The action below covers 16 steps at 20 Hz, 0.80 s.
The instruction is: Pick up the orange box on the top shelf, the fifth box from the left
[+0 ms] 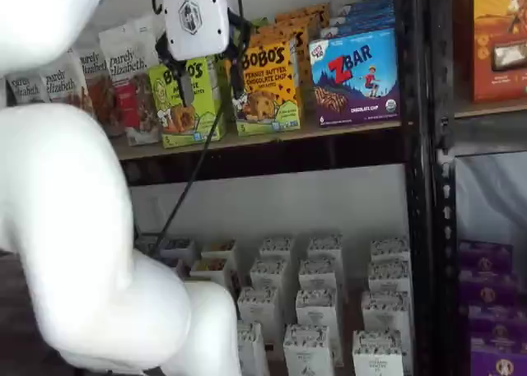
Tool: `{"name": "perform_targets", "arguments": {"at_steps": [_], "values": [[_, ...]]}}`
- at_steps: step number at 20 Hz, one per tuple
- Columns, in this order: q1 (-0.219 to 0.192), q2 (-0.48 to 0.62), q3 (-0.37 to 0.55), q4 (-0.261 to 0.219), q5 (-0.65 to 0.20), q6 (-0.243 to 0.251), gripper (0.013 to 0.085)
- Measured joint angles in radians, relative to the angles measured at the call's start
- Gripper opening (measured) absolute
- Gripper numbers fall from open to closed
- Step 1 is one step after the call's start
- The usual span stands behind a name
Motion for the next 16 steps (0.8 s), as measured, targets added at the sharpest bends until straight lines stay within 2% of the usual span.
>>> {"name": "perform_targets", "arguments": {"at_steps": [1,3,6,10,16], "values": [[-0.003,0.006,-0.006,0.004,0.011,-0.001,0.0850],[-0.029,0.042,-0.040,0.041,0.075,-0.008,0.0850],[-0.030,0.045,-0.044,0.049,0.082,-0.007,0.0850],[-0.022,0.040,-0.040,0.042,0.068,-0.004,0.0850],[-0.004,0.022,-0.009,0.021,-0.019,0.003,0.0850]]}}
